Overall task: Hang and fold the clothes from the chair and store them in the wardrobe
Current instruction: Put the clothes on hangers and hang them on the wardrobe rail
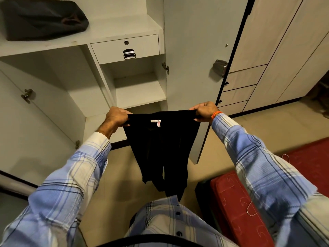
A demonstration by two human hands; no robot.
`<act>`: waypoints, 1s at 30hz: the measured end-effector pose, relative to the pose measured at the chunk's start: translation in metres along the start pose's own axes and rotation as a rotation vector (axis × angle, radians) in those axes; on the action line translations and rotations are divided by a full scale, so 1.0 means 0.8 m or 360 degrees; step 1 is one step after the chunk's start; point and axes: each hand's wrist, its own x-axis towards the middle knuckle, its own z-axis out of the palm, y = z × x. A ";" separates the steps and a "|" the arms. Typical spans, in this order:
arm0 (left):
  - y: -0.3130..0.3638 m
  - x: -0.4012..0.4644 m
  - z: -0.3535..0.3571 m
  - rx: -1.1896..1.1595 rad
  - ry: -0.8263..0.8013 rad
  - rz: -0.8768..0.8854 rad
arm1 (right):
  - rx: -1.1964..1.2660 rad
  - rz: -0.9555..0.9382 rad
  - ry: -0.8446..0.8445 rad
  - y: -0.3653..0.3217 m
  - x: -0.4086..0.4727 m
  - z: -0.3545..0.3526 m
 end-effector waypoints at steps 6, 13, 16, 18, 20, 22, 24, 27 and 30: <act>-0.002 -0.002 0.000 0.0000 0.0061 0.0009 | 0.0184 -0.0036 -0.0045 0.010 0.004 0.000; -0.006 -0.009 0.003 0.0563 -0.0037 0.0238 | -0.0472 -0.0334 0.0038 0.015 0.003 0.001; -0.012 -0.010 0.008 0.0604 0.0179 0.0322 | -0.0568 -0.0455 0.0142 0.016 0.003 0.008; -0.019 -0.007 0.007 0.0555 0.0270 0.0389 | -0.0561 -0.0520 0.0218 0.019 0.006 0.013; -0.023 -0.006 0.000 0.0605 0.0333 0.0412 | -0.0525 -0.0547 0.0268 0.020 0.009 0.012; -0.024 -0.007 -0.008 0.0660 0.0390 0.0411 | -0.0480 -0.0553 0.0236 0.021 0.011 0.007; -0.024 -0.006 -0.013 0.0457 0.0354 0.0385 | -0.0360 -0.0558 0.0130 0.021 0.010 0.004; -0.021 -0.008 -0.012 -0.0122 0.0132 0.0373 | 0.0094 -0.0537 -0.0023 0.019 0.004 0.007; -0.013 -0.016 -0.007 -0.0479 0.0003 0.0431 | 0.0403 -0.0516 -0.0201 0.012 -0.003 0.008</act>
